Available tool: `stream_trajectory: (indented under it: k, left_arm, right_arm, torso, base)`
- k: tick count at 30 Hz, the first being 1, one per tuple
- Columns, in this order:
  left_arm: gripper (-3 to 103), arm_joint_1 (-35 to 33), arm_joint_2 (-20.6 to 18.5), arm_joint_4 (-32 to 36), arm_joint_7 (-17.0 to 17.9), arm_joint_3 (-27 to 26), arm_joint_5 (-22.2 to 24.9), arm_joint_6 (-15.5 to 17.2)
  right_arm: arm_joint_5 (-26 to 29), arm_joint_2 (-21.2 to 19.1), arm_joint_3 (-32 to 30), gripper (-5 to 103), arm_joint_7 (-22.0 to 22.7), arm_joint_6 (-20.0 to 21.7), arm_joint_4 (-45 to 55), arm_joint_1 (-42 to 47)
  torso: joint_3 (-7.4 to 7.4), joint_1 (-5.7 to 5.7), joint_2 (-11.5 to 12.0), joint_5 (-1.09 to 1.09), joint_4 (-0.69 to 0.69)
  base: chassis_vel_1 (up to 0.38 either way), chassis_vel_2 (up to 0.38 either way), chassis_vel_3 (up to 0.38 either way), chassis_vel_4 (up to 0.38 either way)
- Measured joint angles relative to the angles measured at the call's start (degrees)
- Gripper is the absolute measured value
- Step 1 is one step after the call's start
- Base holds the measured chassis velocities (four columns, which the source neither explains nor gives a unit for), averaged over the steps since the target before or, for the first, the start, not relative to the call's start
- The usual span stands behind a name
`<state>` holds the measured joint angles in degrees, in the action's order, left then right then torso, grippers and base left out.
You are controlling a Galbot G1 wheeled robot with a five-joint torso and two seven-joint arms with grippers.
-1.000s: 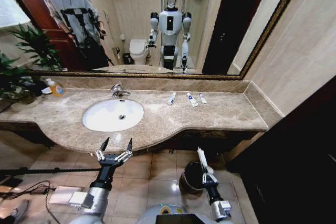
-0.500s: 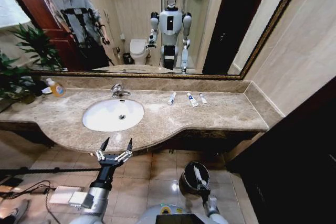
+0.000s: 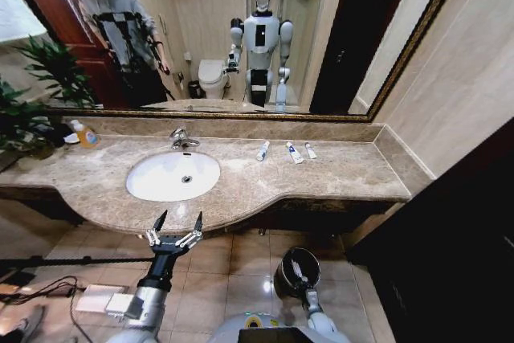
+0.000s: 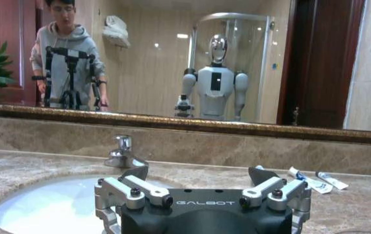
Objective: Pick up the trash from the sink and place it in the trash bin.
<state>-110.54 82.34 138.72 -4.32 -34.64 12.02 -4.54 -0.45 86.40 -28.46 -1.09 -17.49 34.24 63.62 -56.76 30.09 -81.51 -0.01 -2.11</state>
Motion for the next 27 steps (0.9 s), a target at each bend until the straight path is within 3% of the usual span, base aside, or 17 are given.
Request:
stream_trajectory:
  k: [9,14,17,20,25,27]
  left_arm:
    - [100,0.0,0.0,0.0,0.0,0.0,0.0,0.0]
    - [100,0.0,0.0,0.0,0.0,0.0,0.0,0.0]
    - [100,0.0,0.0,0.0,0.0,0.0,0.0,0.0]
    - [100,0.0,0.0,0.0,0.0,0.0,0.0,0.0]
    - [100,0.0,0.0,0.0,0.0,0.0,0.0,0.0]
    - [100,0.0,0.0,0.0,0.0,0.0,0.0,0.0]
  right_arm:
    - [0.9,-0.5,-0.1,-2,-0.4,1.6,-2.6,-2.6]
    - [1.6,-0.8,-0.2,18,-0.7,2.4,-3.2,-3.1]
    - [1.6,-0.8,-0.2,24,-0.8,2.5,-3.3,-3.2]
    - [1.6,-0.8,-0.1,39,-0.8,2.5,-3.4,-3.2]
    - [1.5,-0.8,-0.1,51,-0.9,2.5,-3.3,-3.2]
    - [1.6,-0.8,-0.1,62,-1.0,2.4,-3.2,-3.0]
  torso:
    - [0.00,0.00,0.0,0.01,0.00]
    - [0.00,-0.01,0.0,0.01,0.00]
    - [0.00,-0.01,0.0,0.01,0.00]
    - [0.00,-0.01,0.0,0.01,0.00]
    - [0.00,-0.01,0.0,0.01,0.00]
    - [0.01,-0.01,0.0,0.01,0.00]
  base:
    - [0.000,0.000,0.000,0.000]
    - [0.000,0.000,0.000,0.000]
    - [0.000,0.000,0.000,0.000]
    - [0.000,0.000,0.000,0.000]
    - [0.000,0.000,0.000,0.000]
    - [0.000,0.000,0.000,0.000]
